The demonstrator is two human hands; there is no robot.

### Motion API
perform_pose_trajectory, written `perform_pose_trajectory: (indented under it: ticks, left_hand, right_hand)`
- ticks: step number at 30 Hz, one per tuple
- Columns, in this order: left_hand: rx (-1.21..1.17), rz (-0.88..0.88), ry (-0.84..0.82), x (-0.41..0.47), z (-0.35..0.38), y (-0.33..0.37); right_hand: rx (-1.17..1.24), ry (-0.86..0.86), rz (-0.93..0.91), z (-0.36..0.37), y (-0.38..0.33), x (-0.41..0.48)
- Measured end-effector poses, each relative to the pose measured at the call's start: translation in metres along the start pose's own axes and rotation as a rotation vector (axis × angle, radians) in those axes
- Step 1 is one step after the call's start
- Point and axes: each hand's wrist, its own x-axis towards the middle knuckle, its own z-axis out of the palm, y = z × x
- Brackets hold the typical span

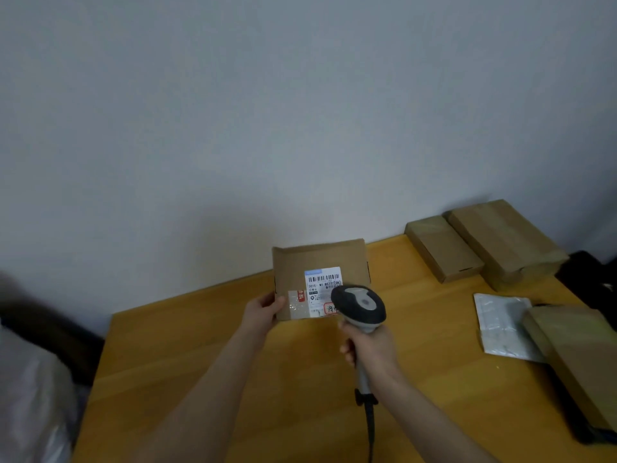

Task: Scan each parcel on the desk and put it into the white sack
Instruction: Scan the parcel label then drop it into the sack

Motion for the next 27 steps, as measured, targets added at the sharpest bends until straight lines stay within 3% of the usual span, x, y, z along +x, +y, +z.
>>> perform_pose_trajectory:
  ticks: [12,27]
  left_hand:
    - [0.008,0.081,0.074,-0.015,-0.024,-0.01]
    - [-0.006,0.102,0.108,-0.019,-0.051,-0.002]
  right_hand:
    - [-0.116,0.022,-0.02,0.023,-0.003,-0.037]
    - [-0.047,0.048,-0.051,0.038,-0.007,-0.044]
